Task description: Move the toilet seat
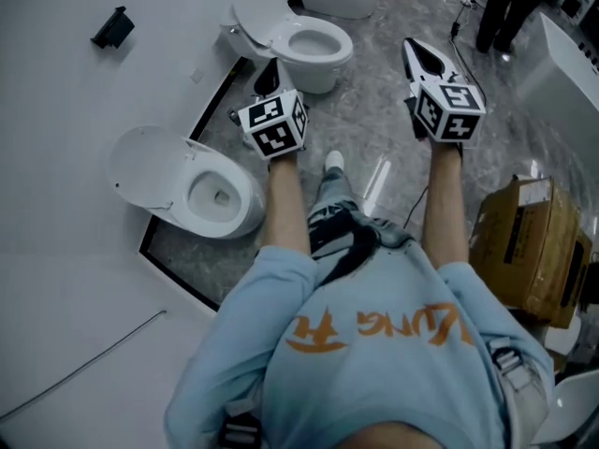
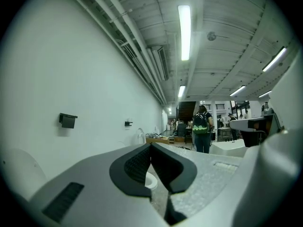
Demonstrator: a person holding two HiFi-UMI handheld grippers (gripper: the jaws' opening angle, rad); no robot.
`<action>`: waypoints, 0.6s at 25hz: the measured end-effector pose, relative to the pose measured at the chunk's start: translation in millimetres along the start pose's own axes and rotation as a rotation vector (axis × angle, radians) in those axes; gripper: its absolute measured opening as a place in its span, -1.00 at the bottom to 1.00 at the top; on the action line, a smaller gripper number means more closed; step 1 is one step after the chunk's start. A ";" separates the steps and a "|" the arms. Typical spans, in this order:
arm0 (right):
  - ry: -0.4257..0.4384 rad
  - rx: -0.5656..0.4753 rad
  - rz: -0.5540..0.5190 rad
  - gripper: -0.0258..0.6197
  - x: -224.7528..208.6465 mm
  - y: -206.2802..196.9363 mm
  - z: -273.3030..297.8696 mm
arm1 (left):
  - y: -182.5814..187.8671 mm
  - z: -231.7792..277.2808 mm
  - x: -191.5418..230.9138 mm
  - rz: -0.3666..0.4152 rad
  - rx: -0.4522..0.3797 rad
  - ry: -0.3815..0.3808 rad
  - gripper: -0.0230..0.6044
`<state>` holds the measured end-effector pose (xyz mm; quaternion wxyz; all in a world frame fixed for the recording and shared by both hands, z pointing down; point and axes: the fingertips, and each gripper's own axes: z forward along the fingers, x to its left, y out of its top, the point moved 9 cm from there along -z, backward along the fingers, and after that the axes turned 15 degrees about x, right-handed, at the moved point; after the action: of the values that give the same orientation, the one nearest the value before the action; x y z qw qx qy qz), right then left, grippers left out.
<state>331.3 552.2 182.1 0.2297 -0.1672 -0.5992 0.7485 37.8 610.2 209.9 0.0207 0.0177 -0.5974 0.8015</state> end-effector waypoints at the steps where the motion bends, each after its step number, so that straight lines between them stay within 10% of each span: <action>1: 0.001 0.003 -0.009 -0.92 -1.6 1.3 10.0 | 1.6 10.2 4.8 -0.005 -0.004 -0.001 -0.92; 15: 0.044 0.143 0.017 -0.92 -53.2 -24.5 197.0 | 4.9 213.2 31.5 -0.006 0.132 -0.103 -0.92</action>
<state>275.8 366.0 249.1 0.2477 -0.1719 -0.5376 0.7875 6.9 404.8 267.8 -0.0089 0.0622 -0.5434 0.8371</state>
